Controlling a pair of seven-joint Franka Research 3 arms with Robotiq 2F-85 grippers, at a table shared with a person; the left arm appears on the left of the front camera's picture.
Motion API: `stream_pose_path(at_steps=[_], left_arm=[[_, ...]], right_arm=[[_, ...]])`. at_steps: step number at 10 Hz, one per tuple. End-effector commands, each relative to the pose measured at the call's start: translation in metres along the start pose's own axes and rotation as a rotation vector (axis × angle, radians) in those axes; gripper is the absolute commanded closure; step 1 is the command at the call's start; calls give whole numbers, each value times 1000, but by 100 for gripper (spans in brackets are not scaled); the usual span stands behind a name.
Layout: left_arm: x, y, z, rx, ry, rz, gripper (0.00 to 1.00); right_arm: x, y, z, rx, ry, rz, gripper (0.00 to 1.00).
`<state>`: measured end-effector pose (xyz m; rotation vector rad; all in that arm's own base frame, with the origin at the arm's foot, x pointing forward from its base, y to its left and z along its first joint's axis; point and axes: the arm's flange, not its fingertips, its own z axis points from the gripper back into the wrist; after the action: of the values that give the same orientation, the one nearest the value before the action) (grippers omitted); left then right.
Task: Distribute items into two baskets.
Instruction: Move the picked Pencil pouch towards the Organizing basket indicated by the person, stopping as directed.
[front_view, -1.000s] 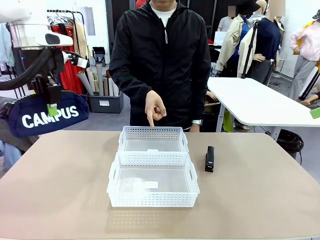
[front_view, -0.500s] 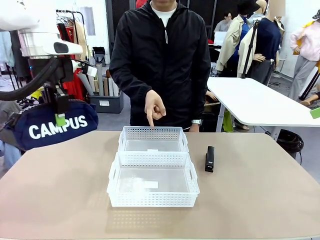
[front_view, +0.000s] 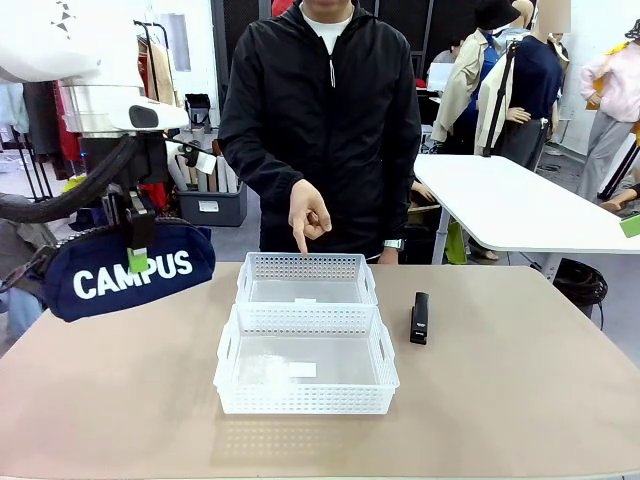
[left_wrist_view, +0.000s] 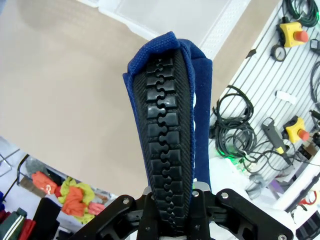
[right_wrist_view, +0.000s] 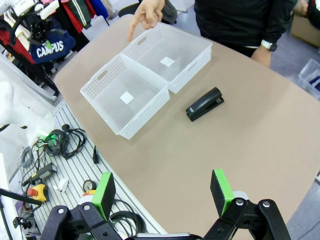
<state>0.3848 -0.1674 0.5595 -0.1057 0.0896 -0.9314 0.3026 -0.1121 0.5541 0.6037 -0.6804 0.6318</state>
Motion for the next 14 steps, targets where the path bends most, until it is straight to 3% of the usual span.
stream_pose_path(at_steps=[1, 5, 10, 11, 14], left_arm=[[-2, -2, -1, -5, -19, 1, 100], [8, -5, -13, -17, -4, -186, 100], [21, -13, -35, 88, 0, -381, 100], [22, -14, -45, 156, 23, -445, 100], [32, -17, -61, 151, 3, -520, 100]], right_arm=[[1, 0, 1, 9, -8, 13, 0], [1, 0, 1, 9, -8, 13, 0], [1, 0, 1, 9, -8, 13, 0], [1, 0, 1, 9, -8, 13, 0], [1, 0, 1, 9, -8, 13, 0]])
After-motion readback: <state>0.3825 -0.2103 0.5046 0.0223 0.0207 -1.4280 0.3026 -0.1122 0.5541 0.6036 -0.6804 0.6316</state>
